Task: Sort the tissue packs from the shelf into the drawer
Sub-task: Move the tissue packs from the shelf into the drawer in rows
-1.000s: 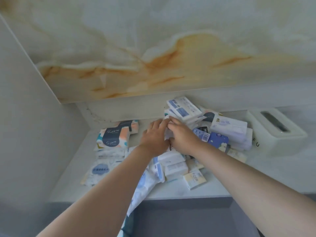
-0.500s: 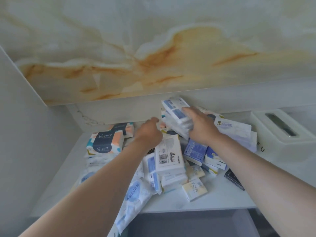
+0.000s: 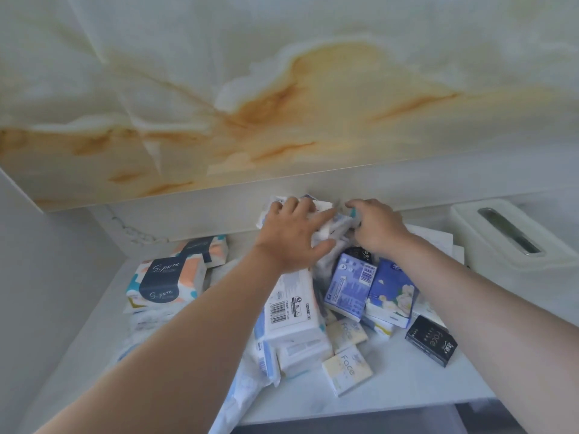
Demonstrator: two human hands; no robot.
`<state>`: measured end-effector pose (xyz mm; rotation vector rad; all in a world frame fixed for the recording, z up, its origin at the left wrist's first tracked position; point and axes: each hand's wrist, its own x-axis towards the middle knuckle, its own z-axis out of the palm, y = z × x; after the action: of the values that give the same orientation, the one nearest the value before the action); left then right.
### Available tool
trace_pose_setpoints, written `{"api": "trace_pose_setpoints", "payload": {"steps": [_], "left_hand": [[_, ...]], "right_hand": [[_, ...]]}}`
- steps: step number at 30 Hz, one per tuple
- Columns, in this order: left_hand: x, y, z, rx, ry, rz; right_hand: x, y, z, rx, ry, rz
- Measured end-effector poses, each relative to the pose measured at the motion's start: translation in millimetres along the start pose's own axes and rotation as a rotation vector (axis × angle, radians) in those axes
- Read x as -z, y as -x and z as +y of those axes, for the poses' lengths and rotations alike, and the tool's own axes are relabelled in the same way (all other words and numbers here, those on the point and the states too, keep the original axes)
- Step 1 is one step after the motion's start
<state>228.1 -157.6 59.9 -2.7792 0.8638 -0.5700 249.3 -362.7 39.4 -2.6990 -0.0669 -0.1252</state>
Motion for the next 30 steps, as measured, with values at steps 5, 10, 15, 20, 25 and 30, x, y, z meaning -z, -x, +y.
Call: {"api": "trace_pose_setpoints", "payload": {"steps": [5,10,15,20,25,30], "left_hand": [[9,-8,-19,0.217,-0.1,-0.115],[6,6,-29,0.367,0.14,-0.174],[11,10,-31,0.471,0.027,-0.304],[30,10,-28,0.447,0.08,-0.169],[56,32,-25,0.246,0.343,0.117],[74,86,-60,0.238,0.46,0.261]], "right_hand": [[-14,-9,19,-0.01,0.224,-0.054],[-19,-15,18,0.0,0.171,0.072],[-7,-7,16,0.099,0.113,0.258],[29,10,-23,0.342,-0.001,0.433],[44,43,-82,0.488,-0.18,0.364],[26,73,-136,0.506,-0.423,0.203]]}}
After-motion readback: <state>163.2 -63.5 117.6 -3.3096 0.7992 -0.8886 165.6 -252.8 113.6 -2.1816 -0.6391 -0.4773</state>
